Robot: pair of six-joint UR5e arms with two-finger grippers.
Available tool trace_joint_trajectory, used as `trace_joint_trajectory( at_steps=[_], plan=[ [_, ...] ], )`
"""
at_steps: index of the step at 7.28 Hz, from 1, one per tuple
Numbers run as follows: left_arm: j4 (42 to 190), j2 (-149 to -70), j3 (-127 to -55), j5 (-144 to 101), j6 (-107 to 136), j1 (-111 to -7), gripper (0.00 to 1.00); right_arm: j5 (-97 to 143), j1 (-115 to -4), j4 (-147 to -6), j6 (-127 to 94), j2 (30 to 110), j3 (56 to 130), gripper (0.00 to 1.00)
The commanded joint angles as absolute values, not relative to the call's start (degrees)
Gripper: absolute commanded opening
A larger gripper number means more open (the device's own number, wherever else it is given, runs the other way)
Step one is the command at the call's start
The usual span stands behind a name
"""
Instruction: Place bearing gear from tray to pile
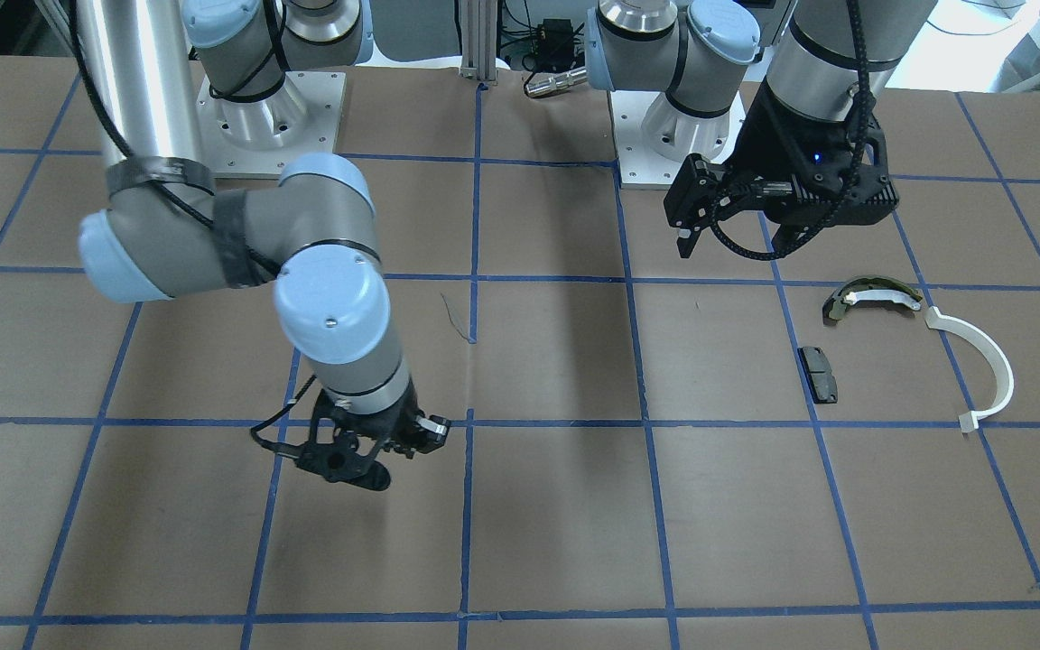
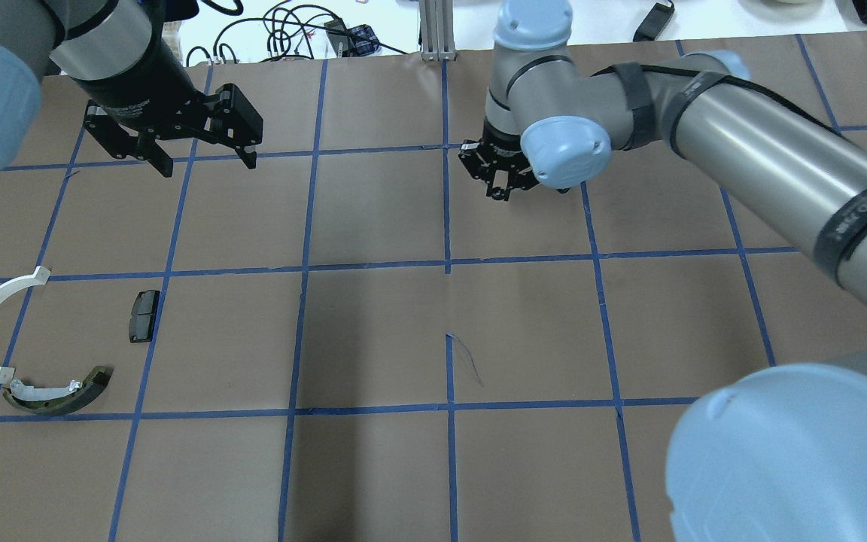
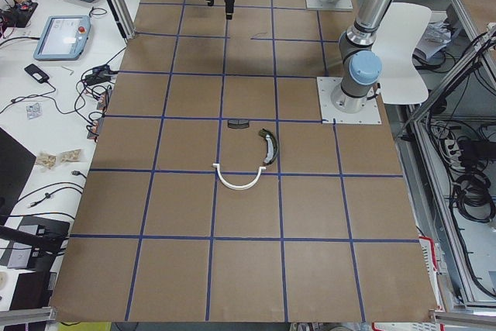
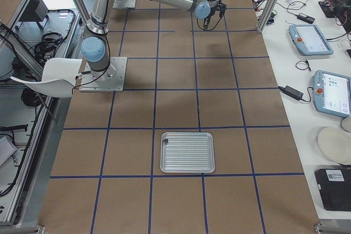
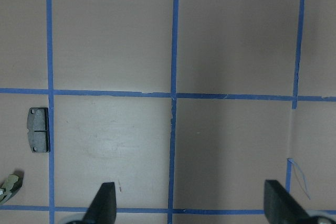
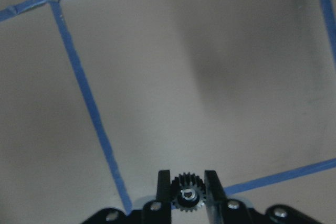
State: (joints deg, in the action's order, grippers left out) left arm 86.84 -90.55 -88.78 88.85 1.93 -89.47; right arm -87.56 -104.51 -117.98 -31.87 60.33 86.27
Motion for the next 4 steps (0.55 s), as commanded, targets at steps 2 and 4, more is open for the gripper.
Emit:
trace_joint_trajectory(
  at_steps=[2, 4],
  plan=[
    [86.7, -90.7, -88.6, 88.9, 1.9, -89.5, 1.00, -87.5, -112.2, -119.2, -38.9, 56.9, 88.5, 0.00],
    [86.8, -90.6, -88.6, 88.9, 1.9, -89.5, 1.00, -87.5, -112.5, -119.1, -38.8, 57.2, 91.6, 0.00]
  ],
)
